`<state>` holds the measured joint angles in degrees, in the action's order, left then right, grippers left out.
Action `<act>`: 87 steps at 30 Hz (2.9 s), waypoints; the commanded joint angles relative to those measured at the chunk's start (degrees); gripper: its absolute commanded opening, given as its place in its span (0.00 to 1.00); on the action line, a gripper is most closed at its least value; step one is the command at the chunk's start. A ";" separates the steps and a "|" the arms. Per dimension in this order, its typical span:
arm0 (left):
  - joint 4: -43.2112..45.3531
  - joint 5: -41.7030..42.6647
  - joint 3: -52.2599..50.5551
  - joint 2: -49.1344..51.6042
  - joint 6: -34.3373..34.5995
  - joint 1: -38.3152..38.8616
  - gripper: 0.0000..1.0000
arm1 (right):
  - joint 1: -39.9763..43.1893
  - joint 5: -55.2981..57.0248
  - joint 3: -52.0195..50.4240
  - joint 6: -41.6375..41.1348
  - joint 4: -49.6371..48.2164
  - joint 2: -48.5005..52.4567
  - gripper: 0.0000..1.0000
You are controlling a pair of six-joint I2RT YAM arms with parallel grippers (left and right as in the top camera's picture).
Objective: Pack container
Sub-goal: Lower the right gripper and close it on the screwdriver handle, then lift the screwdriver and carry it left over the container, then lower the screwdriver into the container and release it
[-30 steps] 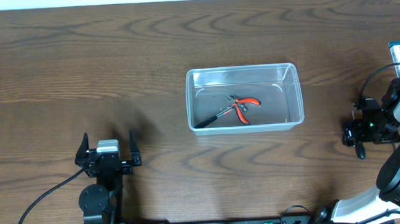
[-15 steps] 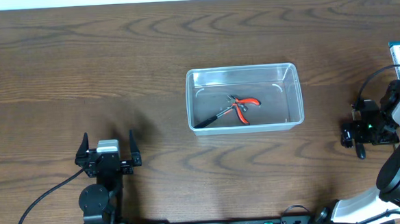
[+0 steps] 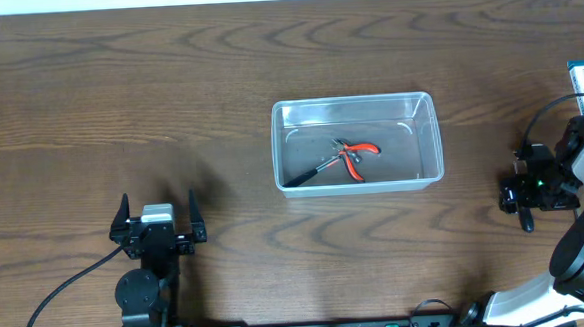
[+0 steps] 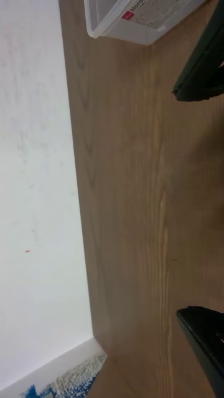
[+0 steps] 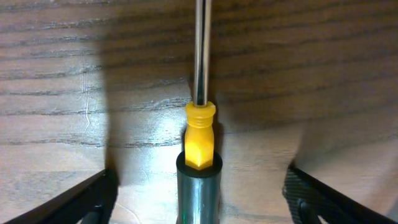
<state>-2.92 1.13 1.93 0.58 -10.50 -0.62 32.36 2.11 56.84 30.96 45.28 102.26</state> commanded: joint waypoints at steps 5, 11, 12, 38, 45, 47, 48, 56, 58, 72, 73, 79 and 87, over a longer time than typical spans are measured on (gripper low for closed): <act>-1.01 -0.28 -1.70 -0.31 0.28 0.07 0.98 | 0.26 1.51 -0.72 -0.72 -0.52 0.42 0.66; -1.01 -0.28 -1.70 -0.31 0.28 0.07 0.98 | 0.26 1.51 -0.72 -0.72 -0.57 0.42 0.49; -1.01 -0.28 -1.70 -0.31 0.28 0.07 0.98 | 0.26 1.51 -0.72 -0.72 -0.61 0.42 0.45; -1.01 -0.28 -1.70 -0.31 0.28 0.07 0.98 | 0.20 1.46 1.73 -3.32 -0.72 0.39 0.10; -1.01 -0.28 -1.70 -0.31 0.28 0.07 0.98 | -1.99 -4.57 7.41 -4.33 1.86 0.26 0.13; -0.98 -0.28 -1.70 -0.31 0.28 0.07 0.98 | -3.41 -4.52 10.43 -4.33 3.98 0.26 0.11; -1.01 -0.28 -1.70 -0.31 0.28 0.07 0.98 | -4.48 -4.57 12.68 -4.35 5.46 0.26 0.10; -1.01 -0.28 -1.70 -0.31 0.28 0.07 0.98 | -15.32 -7.23 27.10 -4.33 16.15 0.26 0.06; -0.98 -0.28 -1.70 -0.31 0.28 0.07 0.98 | -19.39 -7.06 30.71 -4.07 18.38 0.26 0.06; -0.98 -0.28 -1.70 -0.31 0.28 0.07 0.98 | -43.56 -0.83 38.38 8.57 19.28 0.39 0.10; -0.98 -0.28 -1.70 -0.31 0.28 0.07 0.98 | -44.70 -0.85 38.14 10.03 19.23 0.39 0.11; -1.01 -0.28 -1.70 -0.31 0.28 0.07 0.98 | -49.03 -1.99 36.94 15.76 19.26 0.42 0.13; -1.01 -0.28 -1.70 -0.31 0.28 0.07 0.98 | -49.70 -6.23 29.51 23.93 15.04 0.57 0.11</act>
<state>-2.92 1.13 1.93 0.58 -10.50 -0.62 -16.93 -2.17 89.25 50.17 61.34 102.39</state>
